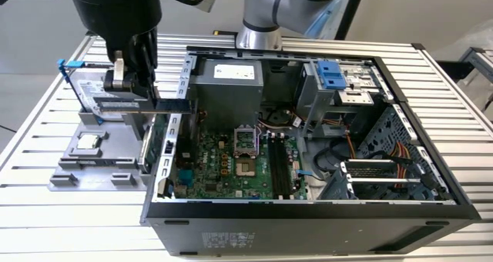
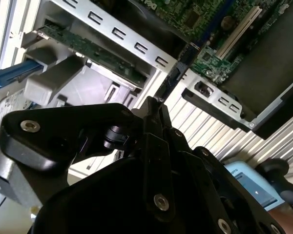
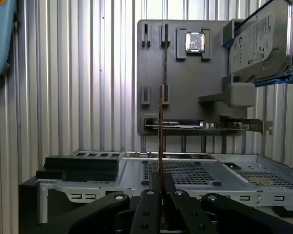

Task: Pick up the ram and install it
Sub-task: 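Pick up the ram and move it above insertion slot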

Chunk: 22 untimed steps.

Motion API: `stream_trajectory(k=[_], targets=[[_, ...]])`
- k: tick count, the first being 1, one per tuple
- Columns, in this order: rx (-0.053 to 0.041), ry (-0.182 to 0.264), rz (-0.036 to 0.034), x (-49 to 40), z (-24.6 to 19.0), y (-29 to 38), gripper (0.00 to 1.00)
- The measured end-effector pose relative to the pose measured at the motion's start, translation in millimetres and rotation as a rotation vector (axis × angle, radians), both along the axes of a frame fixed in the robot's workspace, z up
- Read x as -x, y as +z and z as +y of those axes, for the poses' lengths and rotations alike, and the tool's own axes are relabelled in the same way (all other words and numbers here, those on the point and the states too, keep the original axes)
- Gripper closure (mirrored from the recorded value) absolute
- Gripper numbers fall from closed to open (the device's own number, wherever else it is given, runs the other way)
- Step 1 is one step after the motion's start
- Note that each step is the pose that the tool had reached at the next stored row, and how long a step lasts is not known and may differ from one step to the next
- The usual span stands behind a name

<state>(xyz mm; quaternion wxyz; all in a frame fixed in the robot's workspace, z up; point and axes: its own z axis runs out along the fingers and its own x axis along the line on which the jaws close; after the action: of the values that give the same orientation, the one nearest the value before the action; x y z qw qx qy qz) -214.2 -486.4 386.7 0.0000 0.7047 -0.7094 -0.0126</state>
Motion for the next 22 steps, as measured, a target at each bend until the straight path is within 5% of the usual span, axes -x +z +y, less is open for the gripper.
stream_trajectory(k=[22], targets=[[0.0001,0.0,0.0003,-40.8,0.0,0.0,1.0]])
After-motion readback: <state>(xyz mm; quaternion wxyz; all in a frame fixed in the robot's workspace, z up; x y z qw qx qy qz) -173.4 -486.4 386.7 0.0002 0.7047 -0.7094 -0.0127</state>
